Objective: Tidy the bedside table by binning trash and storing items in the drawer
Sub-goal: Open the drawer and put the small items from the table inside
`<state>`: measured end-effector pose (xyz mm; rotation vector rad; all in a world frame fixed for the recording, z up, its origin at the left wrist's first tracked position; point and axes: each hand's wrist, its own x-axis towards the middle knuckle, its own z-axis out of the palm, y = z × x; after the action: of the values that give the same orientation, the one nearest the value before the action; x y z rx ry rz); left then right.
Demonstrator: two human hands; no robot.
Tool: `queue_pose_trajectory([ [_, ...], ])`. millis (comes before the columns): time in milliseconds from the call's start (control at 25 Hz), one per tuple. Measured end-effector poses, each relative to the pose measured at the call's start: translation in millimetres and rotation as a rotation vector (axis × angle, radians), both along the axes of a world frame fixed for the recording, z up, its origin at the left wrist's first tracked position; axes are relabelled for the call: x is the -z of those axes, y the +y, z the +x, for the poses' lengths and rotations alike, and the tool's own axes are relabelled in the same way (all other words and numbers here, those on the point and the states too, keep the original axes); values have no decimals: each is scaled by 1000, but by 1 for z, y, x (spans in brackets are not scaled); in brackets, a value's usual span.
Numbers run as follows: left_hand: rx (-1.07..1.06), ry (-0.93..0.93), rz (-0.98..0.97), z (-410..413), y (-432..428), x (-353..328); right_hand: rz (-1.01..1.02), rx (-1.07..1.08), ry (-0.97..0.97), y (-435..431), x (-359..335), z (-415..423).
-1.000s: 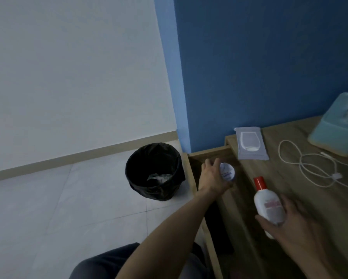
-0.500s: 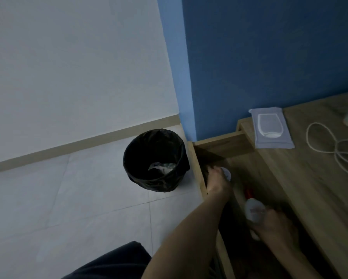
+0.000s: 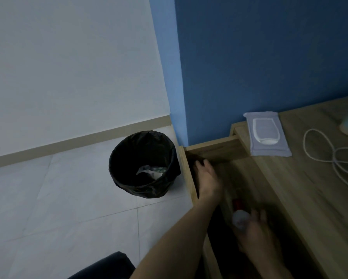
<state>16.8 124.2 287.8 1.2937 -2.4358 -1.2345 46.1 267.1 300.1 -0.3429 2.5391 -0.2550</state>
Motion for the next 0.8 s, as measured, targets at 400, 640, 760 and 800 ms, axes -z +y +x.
queue_pose_trajectory([
  [400, -129, 261, -266, 43, -13, -37, -739, -105, 559, -15, -80, -61],
  [640, -353, 268, 382, 51, -11, -43, -532, 8, 457, -54, -73, -140],
  [760, -336, 265, 435, 50, -12, -46, -314, -6, 297, -62, -54, -147],
  [800, -332, 271, 446, 50, -12, -45, -281, -23, 325, -63, -49, -145],
])
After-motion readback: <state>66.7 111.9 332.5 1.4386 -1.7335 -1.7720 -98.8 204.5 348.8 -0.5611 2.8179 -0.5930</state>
